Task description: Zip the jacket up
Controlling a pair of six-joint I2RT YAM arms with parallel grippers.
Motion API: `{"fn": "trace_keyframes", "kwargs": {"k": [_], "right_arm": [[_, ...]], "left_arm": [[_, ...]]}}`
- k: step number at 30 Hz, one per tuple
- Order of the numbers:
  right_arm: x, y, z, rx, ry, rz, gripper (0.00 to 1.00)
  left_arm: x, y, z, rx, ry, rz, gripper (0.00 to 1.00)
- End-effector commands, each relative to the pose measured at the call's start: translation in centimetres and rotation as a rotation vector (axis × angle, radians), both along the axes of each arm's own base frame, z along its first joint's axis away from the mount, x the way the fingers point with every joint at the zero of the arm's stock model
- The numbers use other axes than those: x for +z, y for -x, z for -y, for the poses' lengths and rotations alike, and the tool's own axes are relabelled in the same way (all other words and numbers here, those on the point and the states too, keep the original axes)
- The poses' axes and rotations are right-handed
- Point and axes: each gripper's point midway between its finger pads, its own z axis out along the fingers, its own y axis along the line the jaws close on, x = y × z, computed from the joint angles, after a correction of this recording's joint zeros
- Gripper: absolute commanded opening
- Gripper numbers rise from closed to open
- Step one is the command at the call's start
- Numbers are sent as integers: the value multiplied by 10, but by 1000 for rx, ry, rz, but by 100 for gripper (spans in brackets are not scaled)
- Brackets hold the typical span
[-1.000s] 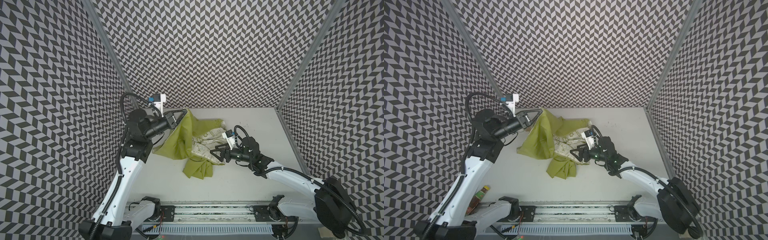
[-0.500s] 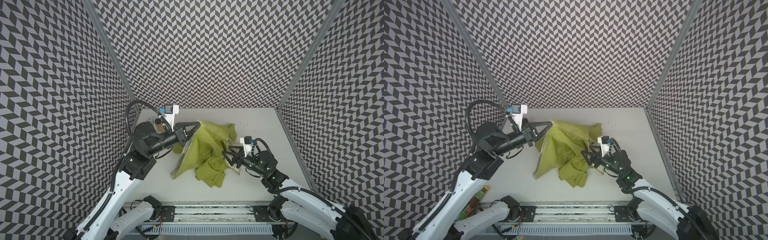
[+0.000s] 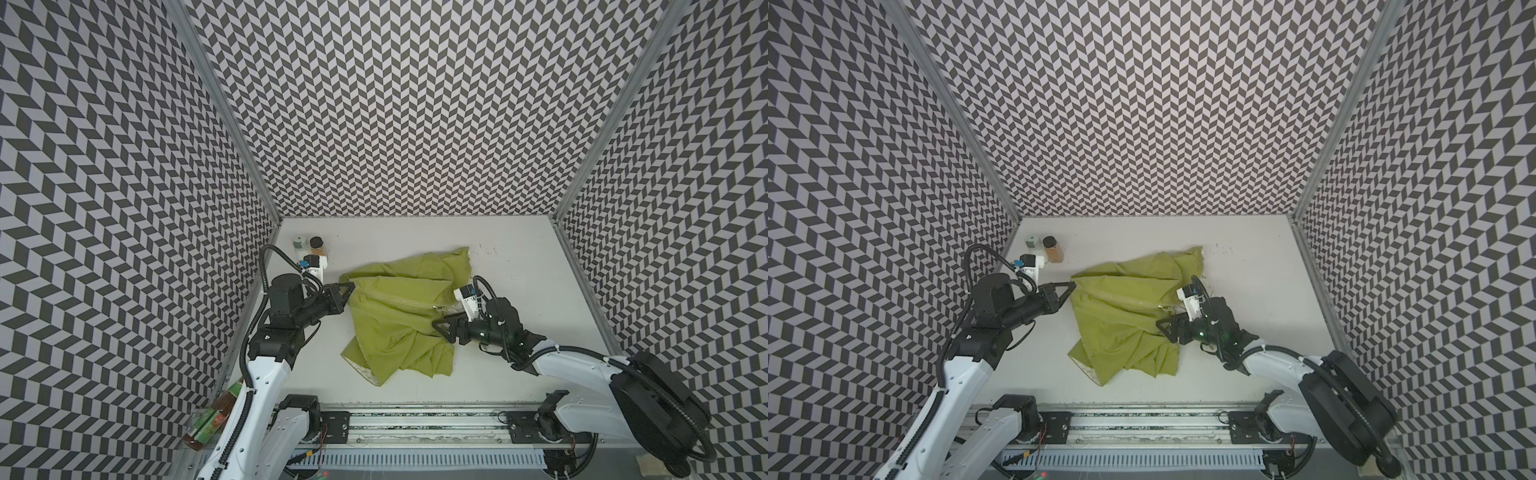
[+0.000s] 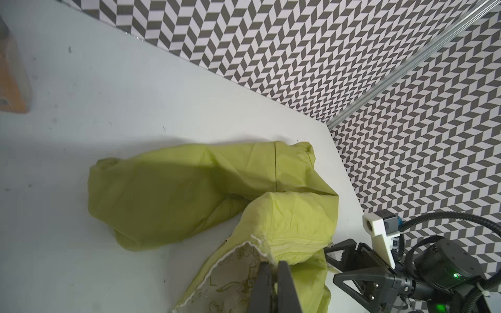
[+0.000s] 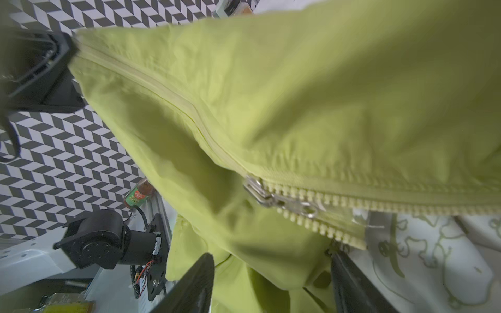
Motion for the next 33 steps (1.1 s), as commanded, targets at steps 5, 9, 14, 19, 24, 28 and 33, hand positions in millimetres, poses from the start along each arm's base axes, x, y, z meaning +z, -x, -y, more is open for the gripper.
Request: {"fn": "trace_keyframes", "kwargs": {"k": [5,9,14,19,24,28,33], "right_arm": [[26,-14,-16,38,-57,57,68],[42,-27,-7,-15,-64,85,68],[49,-39,6,-90,-57,112,69],[44,-39,-6,-18,-66,95,65],[45,-44,-6,-31,-49,94,63],[58,-48,7,-98,-39,132,63],[55,-48,3,-58,-17,155,62]], "left_arm": [[6,5,1,-48,-49,61,0],[6,5,1,-47,-45,64,0],[4,6,2,-52,-38,56,0],[3,6,2,-53,-36,52,0],[3,7,2,-51,-35,54,0],[2,6,2,-52,-35,47,0],[3,6,2,-51,-32,49,0]]}}
